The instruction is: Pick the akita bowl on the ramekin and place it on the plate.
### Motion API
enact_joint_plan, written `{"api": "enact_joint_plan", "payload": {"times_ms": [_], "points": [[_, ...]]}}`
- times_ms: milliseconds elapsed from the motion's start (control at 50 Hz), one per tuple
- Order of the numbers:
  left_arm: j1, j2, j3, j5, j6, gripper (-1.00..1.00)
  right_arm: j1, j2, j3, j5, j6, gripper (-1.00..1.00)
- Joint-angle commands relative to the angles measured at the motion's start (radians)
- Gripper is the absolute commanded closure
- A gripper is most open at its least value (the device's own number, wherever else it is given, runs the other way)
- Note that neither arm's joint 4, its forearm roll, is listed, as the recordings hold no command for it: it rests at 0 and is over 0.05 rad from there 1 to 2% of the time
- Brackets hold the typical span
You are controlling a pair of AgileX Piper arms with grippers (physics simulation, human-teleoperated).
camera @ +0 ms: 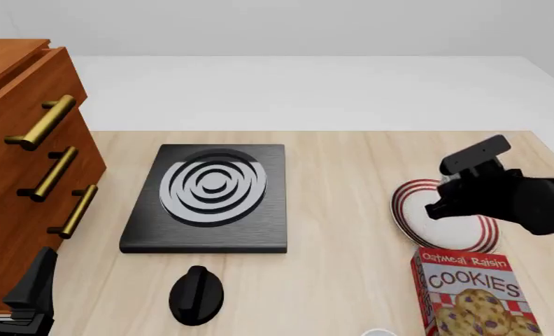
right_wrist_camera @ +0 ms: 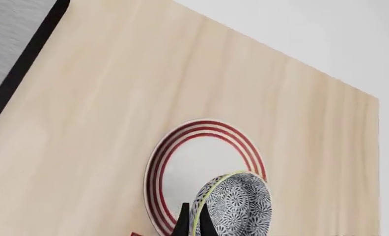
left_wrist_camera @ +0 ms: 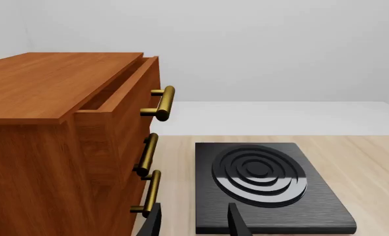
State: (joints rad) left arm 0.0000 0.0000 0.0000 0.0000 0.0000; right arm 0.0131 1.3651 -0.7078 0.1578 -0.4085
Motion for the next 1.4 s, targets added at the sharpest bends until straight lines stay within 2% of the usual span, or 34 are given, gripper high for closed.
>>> {"api": "enact_joint_plan", "payload": {"times_ms": [20, 80, 360, 400, 820, 880, 1080, 1400], "points": [[0.000, 0.000, 0.000, 0.000, 0.000, -1.00, -0.021, 0.081, -0.014, -0.034, 0.000, 1.00], [0.000, 0.000, 0.000, 0.000, 0.000, -1.00, -0.035, 0.098, -0.044, -0.020, -0.024, 1.00], [0.000, 0.000, 0.000, 0.000, 0.000, -1.00, -0.063, 0.203, -0.074, -0.057, -0.037, 1.00], [0.000, 0.000, 0.000, 0.000, 0.000, -1.00, -0.060, 0.208, -0.084, -0.054, -0.023, 1.00], [0.000, 0.000, 0.000, 0.000, 0.000, -1.00, -0.048, 0.313, -0.113, -0.094, -0.016, 1.00], [0.000, 0.000, 0.000, 0.000, 0.000, -1.00, -0.040, 0.315, -0.112, -0.097, 0.011, 1.00], [0.000, 0.000, 0.000, 0.000, 0.000, -1.00, -0.041, 0.371, -0.103, -0.134, -0.011, 1.00], [0.000, 0.000, 0.000, 0.000, 0.000, -1.00, -0.036, 0.427, -0.089, -0.178, 0.006, 1.00]]}}
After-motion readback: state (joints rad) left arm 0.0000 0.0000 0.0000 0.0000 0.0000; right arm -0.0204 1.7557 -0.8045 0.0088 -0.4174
